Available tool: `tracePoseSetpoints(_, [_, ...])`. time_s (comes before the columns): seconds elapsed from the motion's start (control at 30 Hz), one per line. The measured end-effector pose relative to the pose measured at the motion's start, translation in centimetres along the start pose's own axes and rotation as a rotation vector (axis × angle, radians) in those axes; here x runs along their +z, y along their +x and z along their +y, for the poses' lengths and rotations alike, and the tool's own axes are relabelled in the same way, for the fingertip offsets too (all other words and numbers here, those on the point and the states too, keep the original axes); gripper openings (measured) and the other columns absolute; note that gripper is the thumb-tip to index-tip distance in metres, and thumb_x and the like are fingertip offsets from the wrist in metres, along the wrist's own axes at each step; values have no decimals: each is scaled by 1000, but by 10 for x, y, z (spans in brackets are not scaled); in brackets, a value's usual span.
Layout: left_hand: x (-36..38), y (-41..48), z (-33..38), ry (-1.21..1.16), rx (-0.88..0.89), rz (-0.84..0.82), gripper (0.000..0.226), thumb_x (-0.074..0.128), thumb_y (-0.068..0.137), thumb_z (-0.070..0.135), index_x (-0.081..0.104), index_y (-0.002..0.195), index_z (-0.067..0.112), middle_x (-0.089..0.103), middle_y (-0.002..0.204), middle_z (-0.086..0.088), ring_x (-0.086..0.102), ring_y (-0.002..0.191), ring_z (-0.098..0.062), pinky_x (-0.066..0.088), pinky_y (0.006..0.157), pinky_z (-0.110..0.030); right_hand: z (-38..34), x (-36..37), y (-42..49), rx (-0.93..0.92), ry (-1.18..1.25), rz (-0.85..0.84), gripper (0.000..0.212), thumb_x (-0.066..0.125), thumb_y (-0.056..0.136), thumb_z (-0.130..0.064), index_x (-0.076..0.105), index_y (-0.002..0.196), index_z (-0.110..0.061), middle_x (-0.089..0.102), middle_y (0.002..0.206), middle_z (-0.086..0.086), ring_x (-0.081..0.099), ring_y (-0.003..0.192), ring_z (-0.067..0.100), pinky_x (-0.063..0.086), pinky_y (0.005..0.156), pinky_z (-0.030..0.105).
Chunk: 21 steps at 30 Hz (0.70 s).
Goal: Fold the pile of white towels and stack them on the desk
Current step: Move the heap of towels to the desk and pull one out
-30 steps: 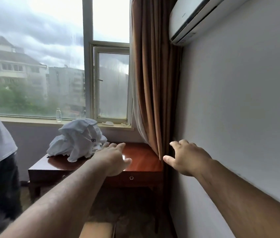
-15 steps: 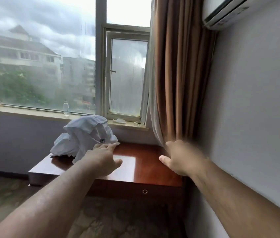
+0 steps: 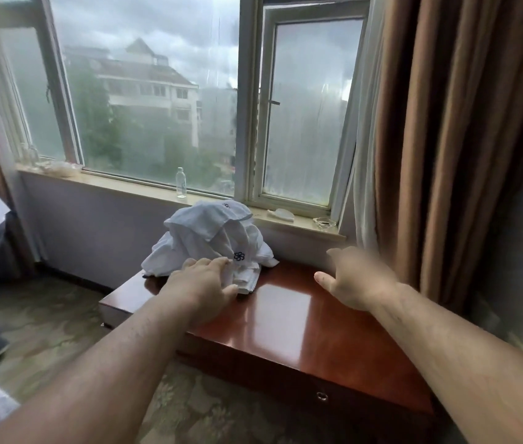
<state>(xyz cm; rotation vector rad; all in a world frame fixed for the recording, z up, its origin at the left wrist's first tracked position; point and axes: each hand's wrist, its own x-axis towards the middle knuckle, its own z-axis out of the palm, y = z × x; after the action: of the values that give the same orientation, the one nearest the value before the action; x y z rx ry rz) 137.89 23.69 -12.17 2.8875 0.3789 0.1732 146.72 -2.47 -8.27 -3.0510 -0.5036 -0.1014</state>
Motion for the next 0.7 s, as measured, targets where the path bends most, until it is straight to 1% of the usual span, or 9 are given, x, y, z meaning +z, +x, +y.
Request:
tracePoseSetpoints(0.2, [18, 77, 36, 3, -72, 25, 72, 50, 94, 58, 25, 157, 32, 36, 159, 1, 26, 147, -24, 27, 118, -44, 40, 9, 89, -89, -4, -2, 66, 39, 98, -65, 35, 151, -25, 42, 149, 5, 42, 136, 29, 40, 108, 45])
tracePoseSetpoints(0.3, [24, 104, 56, -33, -83, 71, 67, 50, 95, 54, 29, 155, 32, 40, 156, 2, 28, 145, -21, 29, 117, -43, 63, 20, 112, -107, 65, 8, 67, 39, 98, -65, 33, 152, -26, 42, 151, 4, 42, 137, 29, 39, 109, 44])
tracePoseSetpoints(0.4, [39, 120, 74, -62, -77, 99, 62, 49, 96, 52, 34, 153, 33, 45, 152, 6, 32, 142, -18, 33, 114, -43, 85, 35, 125, -89, 194, 3, 67, 41, 98, -65, 34, 153, -27, 43, 151, 3, 43, 138, 27, 39, 110, 42])
tracePoseSetpoints(0.57, [57, 160, 106, -155, -148, 50, 61, 48, 97, 50, 35, 153, 29, 44, 154, 0, 32, 143, -25, 32, 115, -47, 116, 47, 157, -56, 252, -15, 67, 42, 97, -64, 36, 152, -26, 45, 150, 4, 45, 136, 28, 40, 110, 41])
tracePoseSetpoints(0.7, [76, 187, 123, -199, -129, 80, 63, 49, 97, 48, 34, 154, 27, 44, 153, 0, 32, 143, -24, 32, 115, -44, 127, 58, 178, -40, 341, 1, 65, 46, 96, -64, 40, 149, -28, 48, 147, 3, 48, 134, 26, 42, 107, 40])
